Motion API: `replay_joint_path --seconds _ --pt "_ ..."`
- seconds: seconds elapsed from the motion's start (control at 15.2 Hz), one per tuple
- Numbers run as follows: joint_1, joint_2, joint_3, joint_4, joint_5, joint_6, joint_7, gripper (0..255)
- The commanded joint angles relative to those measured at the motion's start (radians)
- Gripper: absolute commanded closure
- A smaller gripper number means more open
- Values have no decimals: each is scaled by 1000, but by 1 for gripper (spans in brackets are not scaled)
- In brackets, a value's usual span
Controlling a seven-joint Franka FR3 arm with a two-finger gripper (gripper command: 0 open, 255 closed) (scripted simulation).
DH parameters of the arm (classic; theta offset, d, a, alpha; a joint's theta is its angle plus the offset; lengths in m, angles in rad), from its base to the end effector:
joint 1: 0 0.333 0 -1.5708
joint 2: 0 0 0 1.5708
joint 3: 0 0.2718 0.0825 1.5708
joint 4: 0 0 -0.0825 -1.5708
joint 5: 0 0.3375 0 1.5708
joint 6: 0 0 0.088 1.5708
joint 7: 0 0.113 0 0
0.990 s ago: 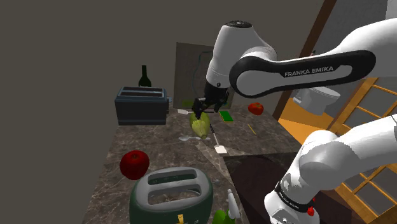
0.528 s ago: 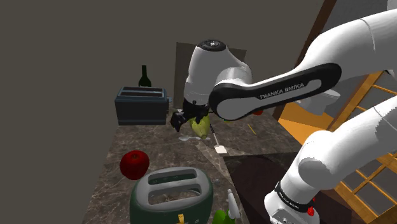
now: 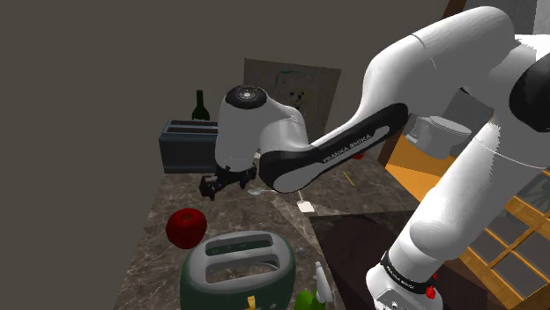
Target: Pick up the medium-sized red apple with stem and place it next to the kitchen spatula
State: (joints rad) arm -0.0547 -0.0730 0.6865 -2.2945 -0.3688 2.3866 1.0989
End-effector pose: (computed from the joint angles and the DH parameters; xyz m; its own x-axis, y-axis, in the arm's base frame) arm 0.3957 0.2848 0.3672 0.9233 -0.1887 0.3346 -0.2212 -0.9733 0.0615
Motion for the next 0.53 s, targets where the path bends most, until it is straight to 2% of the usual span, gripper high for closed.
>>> replay_joint_path --seconds 0.0,0.26,0.46 --pt "0 101 32 65 -120 -7 118 0" --pt "72 297 20 204 -334 -49 305 0" --pt "154 430 -17 319 -450 -89 400 0"
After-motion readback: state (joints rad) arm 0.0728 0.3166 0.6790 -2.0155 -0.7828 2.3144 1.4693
